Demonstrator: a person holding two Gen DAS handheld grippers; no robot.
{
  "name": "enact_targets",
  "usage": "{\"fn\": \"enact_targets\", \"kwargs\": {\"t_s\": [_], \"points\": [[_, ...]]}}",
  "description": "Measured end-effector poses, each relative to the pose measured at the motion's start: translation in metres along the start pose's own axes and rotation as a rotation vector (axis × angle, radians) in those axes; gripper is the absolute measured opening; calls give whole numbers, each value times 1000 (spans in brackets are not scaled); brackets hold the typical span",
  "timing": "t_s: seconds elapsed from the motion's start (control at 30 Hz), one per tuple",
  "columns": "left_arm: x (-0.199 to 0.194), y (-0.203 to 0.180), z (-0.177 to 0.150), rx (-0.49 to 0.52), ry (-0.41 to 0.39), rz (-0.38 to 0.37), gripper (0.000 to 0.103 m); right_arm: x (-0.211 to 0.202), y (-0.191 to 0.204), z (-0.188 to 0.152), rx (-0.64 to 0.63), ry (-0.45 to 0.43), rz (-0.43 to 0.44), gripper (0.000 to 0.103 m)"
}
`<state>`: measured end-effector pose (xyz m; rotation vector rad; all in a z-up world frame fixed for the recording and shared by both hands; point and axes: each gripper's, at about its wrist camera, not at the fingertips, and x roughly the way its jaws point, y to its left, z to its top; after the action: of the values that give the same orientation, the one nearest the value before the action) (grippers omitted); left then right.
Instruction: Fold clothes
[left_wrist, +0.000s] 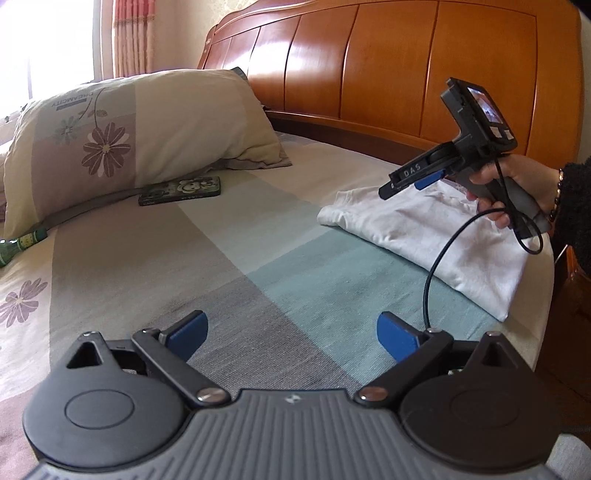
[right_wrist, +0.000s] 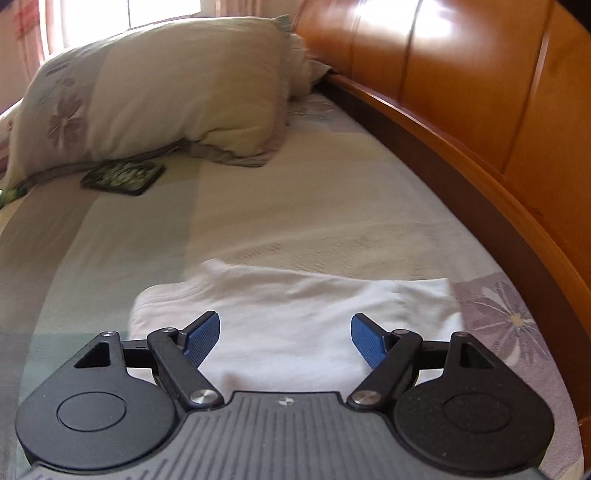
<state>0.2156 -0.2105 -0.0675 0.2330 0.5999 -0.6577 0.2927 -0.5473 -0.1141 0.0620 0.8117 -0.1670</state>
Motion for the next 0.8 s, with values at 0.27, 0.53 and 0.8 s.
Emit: {"fn": "enact_targets", "kwargs": {"t_s": [0.27,0.53,0.8], "points": [[-17,15,-7,-25,-24,21,102,8,44,2,-52,-16,7,85],[-21,27,-11,-81,-8,34,102,10,71,0,-94,53,27,86],[-25,26,-17,-99,17,29,102,-44,39,-48,49,94,118,91]]}}
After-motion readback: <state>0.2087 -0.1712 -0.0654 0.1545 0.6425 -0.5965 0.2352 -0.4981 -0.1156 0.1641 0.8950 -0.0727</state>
